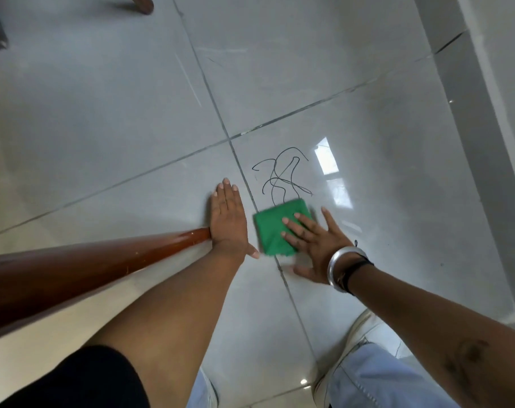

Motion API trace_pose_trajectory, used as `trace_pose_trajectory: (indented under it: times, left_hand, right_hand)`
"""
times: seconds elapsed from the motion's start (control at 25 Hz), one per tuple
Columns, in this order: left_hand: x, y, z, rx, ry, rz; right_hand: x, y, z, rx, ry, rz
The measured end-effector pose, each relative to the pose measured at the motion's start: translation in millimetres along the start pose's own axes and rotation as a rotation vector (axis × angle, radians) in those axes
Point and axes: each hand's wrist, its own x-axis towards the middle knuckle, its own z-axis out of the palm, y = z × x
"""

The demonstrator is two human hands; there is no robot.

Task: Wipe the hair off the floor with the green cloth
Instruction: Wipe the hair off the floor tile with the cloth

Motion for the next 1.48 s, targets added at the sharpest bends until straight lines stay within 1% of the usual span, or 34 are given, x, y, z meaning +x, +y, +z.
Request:
trace_pose_trajectory:
  times: [0.08,0.12,0.16,0.2,0.28,0.36,0.4,0.48,0.56,0.6,0.64,0.76,0.84,0.96,1.04,1.12,1.2,1.32,1.4,1.48]
  left_hand:
    - [-0.2,2.7,-1.9,0.027,-0.013,-0.017]
    - [0.9,3.2,-1.6,0.031,-0.008,-0.02]
    - [2.5,4.2,-1.0,0.025,0.005,-0.02]
    - [3.2,4.5,-1.7,0.017,0.013,-0.021]
    - [-0.3,3.9,-7.6,0.011,-0.006,-0.022]
    - [-4.1,5.4,-14.8,0.019,-0.037,-0.022]
    - [-5.4,4.5,-17.9,0.013,-0.053,-0.022]
    - [-6.9,1.8,-20.2,-0.003,-0.072,-0.025]
    - [-7.3,2.9,-20.1,-0.002,-0.081,-0.019]
    - [-7.4,4.1,-20.2,0.002,-0.079,-0.023]
    - [-8.0,5.0,-20.0,0.001,-0.073,-0.035]
    - [-7.6,5.1,-17.2,-0.047,-0.037,-0.055]
    - [-9.2,4.2,-16.0,-0.066,-0.037,-0.058]
    - [-11.7,3.7,-16.0,-0.073,-0.038,-0.073]
    - [-13.0,4.0,-14.4,-0.087,-0.042,-0.077]
    - [-13.3,2.2,-13.9,-0.075,-0.049,-0.087]
    - [-12.5,0.2,-12.7,-0.065,-0.06,-0.067]
    - [-12.0,-1.5,-9.7,-0.031,-0.075,-0.05]
    - [-9.8,0.2,-9.0,-0.011,-0.08,-0.045]
    - [-9.3,4.5,-10.0,0.008,-0.086,-0.044]
  right_hand:
    - [23.2,3.3,-16.9,0.11,0.074,0.239]
    - [42.1,0.4,-25.5,0.175,0.112,0.323]
    - [59.3,-3.4,-36.3,0.243,0.134,0.365]
    - [71.6,-5.2,-46.0,0.27,0.132,0.366]
    - [70.5,-2.8,-49.4,0.166,0.06,0.287]
    - [29.1,0.0,-31.4,0.025,-0.014,0.141]
    - [2.0,1.1,-18.8,-0.007,-0.054,0.074]
    - [-43.5,1.7,5.0,-0.05,-0.147,-0.01]
    - [-56.0,4.0,17.1,-0.13,-0.212,-0.053]
    - [-48.0,4.4,12.8,-0.136,-0.209,-0.057]
    - [-33.0,3.2,6.0,-0.126,-0.167,-0.041]
    - [43.9,-1.9,-28.7,-0.089,-0.005,0.086]
    - [93.3,-5.8,-62.7,-0.038,0.062,0.17]
    - [125.6,-7.9,-87.0,-0.015,0.081,0.208]
    - [117.0,-9.4,-80.8,0.02,0.075,0.235]
    - [86.1,-21.2,-57.1,0.081,0.056,0.265]
    - [36.3,-39.0,-26.1,0.117,-0.005,0.245]
    - [-37.7,-54.7,8.9,0.055,-0.118,0.164]
    - [-48.5,-44.3,10.2,0.026,-0.147,0.101]
    - [-22.6,-25.2,-3.3,-0.013,-0.1,0.08]
